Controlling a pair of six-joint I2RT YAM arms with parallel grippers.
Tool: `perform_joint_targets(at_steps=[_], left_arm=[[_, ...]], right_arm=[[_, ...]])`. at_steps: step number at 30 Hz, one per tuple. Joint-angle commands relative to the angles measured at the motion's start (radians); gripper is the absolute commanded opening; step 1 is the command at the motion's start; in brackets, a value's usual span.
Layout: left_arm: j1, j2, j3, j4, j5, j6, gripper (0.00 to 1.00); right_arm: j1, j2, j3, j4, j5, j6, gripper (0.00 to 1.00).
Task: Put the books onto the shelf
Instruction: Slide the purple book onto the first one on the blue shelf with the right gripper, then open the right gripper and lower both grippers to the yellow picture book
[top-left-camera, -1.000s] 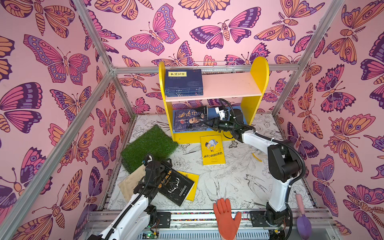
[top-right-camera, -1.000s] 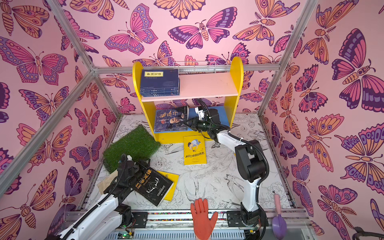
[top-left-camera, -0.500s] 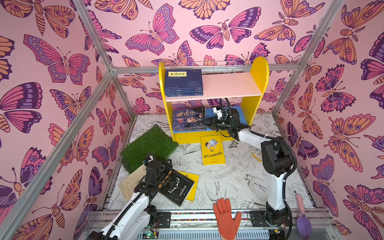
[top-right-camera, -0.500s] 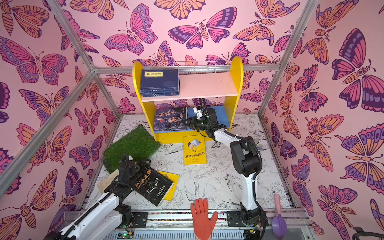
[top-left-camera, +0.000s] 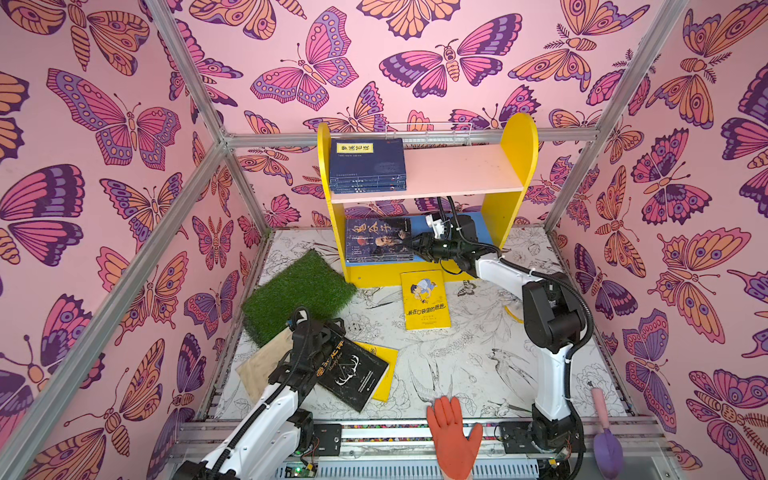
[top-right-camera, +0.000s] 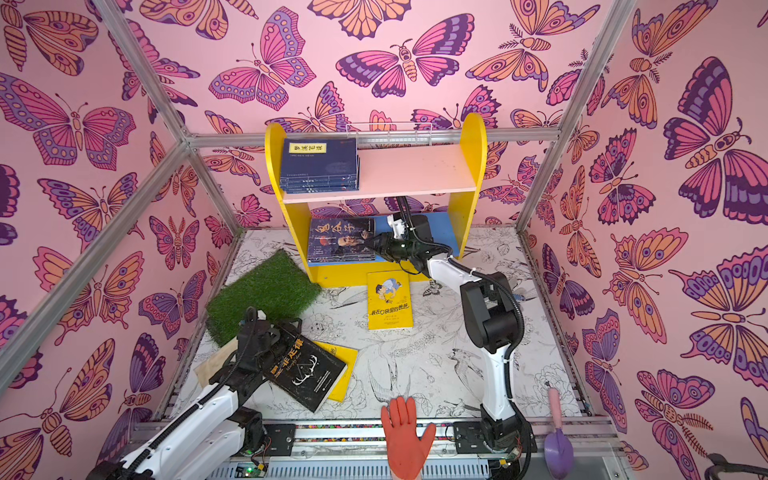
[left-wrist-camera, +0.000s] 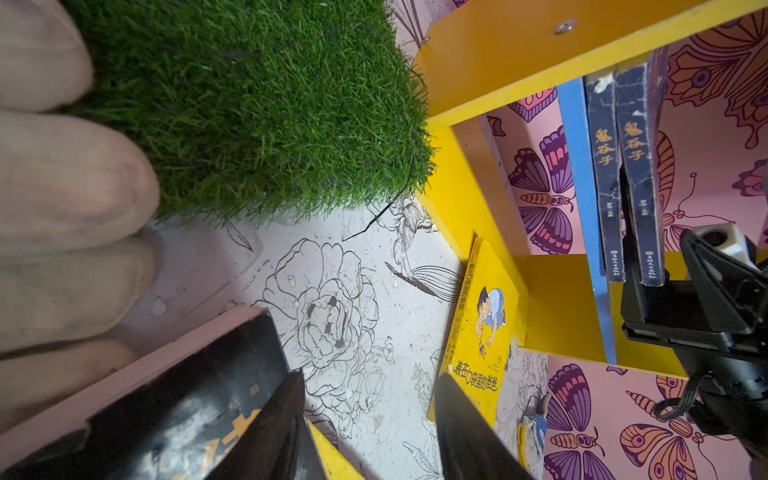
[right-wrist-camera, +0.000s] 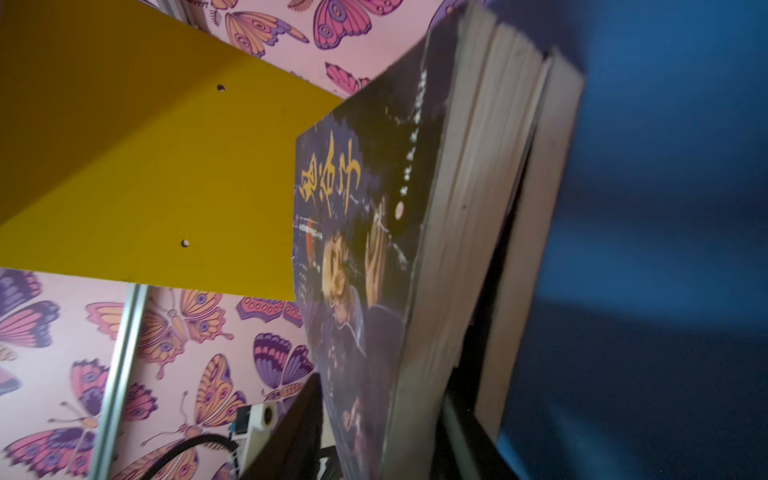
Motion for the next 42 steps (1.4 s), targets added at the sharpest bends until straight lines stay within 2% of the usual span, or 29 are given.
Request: perform_joint_targets(at_steps=[1,6,9,15,19,22,27,29,32,36,42], left_arm=[[0.007,0.013,0.021,-0.012,0.015,0.011,0.53],[0.006,0.029,0.036,-0.008,0.026,0.028,0.53],[0.006,0.045,0.053,-0.01,0.041,0.073,0.54],[-0.025,0.111,0.127,-0.007,0.082,0.168,0.56],[-0.088,0.197,0.183,0.025,0.091,0.244,0.57],[-0.147,0.296,0.233,0.068,0.104,0.295,0.58],[-0.246,0.533,0.359,0.122,0.147,0.38,0.68],[-0.265,0.625,0.407,0.153,0.188,0.396,0.75],[-0.28,0.762,0.482,0.166,0.242,0.409,0.8],[-0.282,0.891,0.532,0.181,0.263,0.394,0.83],[-0.288,1.004,0.56,0.209,0.324,0.396,0.83]], right_arm=[[0.001,-0.056,0.07,-0.256,0.176,-0.175,0.5],[0.009,-0.069,0.122,-0.403,0.29,-0.268,0.56],[0.011,-0.112,0.071,-0.401,0.33,-0.293,0.56],[0.012,-0.378,-0.267,-0.281,0.392,-0.313,0.56],[0.012,-0.553,-0.488,-0.287,0.435,-0.316,0.56],[0.011,-0.608,-0.621,-0.293,0.427,-0.302,0.57],[0.003,-0.581,-0.755,-0.223,0.391,-0.232,0.6],[-0.004,-0.545,-0.78,-0.167,0.369,-0.195,0.61],[-0.014,-0.465,-0.782,-0.106,0.347,-0.166,0.62],[-0.014,-0.378,-0.761,-0.074,0.328,-0.168,0.61],[-0.014,-0.311,-0.78,0.002,0.268,-0.138,0.59]])
